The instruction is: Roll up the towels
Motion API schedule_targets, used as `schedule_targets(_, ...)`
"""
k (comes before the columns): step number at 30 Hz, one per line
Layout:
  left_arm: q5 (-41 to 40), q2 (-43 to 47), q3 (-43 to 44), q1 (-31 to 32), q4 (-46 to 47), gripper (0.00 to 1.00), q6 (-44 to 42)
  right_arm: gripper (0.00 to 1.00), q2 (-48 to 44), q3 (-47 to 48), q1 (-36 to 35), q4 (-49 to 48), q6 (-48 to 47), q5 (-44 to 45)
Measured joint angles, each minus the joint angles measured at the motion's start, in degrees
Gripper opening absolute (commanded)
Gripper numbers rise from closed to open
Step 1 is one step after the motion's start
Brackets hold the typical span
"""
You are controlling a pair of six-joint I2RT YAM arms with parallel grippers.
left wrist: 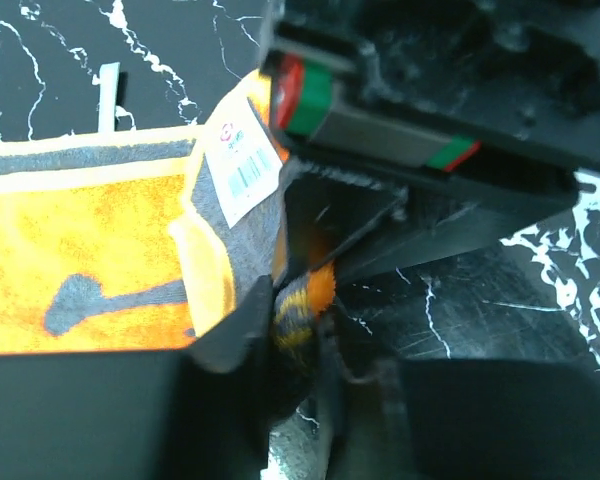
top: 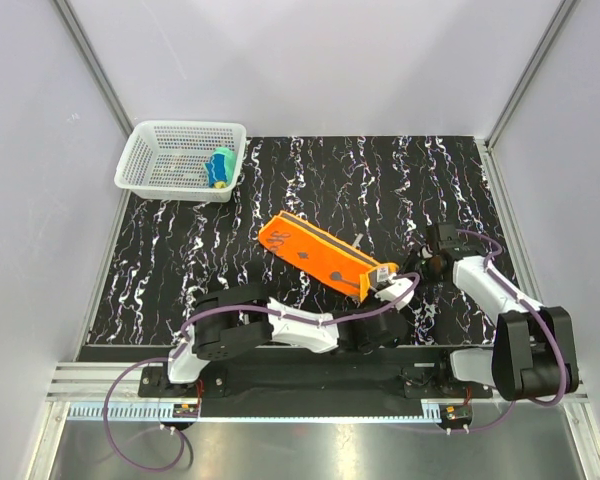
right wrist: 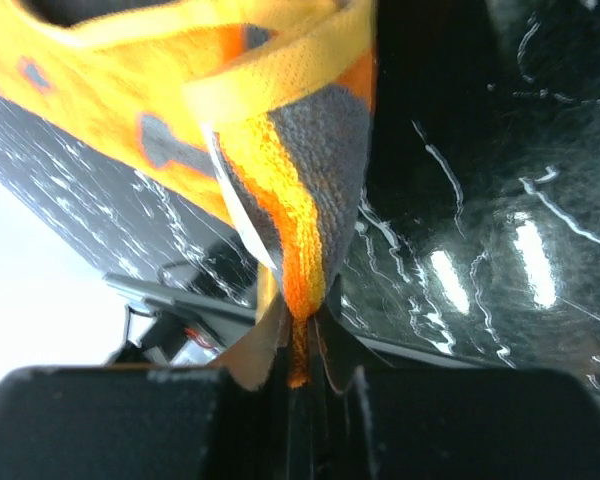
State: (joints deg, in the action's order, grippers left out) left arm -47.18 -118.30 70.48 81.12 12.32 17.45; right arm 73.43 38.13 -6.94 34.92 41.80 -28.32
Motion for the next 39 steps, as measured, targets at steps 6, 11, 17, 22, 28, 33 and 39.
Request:
schedule_targets(6, 0.44, 0.20, -1.57, -0.07, 3.54, 0.00, 1.36, 0.39, -2.69, -0.24, 0.24, 0.39, 0.52, 1.40)
schedule_targets(11, 2.80, 0.85, -5.57, -1.84, 4.02, 0.00, 3.17, 0.82, -5.01, 0.59, 0.20, 5.97, -0.44, 4.22)
schedule_targets(17, 4.96, 1.95, -7.72, -3.56, 4.72, 0.00, 4.68, 0.85, -4.74, 6.36, 0.48, 10.91, -2.43, 12.96)
schedule_targets(22, 8.87, 4.76, -11.43, -4.15, 7.17, 0.00, 5.66, 0.85, -4.55, 10.58, 3.78, 11.65, -3.69, 17.22)
schedule_targets(28, 19.82, 9.64, -18.14, -9.68, 13.03, 0.01, 10.51, 0.84, -4.74, 12.15, 5.51, 11.61, -4.33, 18.69)
schedule_targets(33, 29.49, 10.58, -21.97, -16.41, 18.84, 0.01, 16.83, 0.83, -7.21, 9.86, 5.51, 9.53, -4.20, 16.15)
schedule_targets(39, 40.13, 10.58, -26.14, -21.09, 28.20, 0.02, 23.43, 0.82, -10.10, 4.55, 5.51, 7.80, -4.02, 12.96)
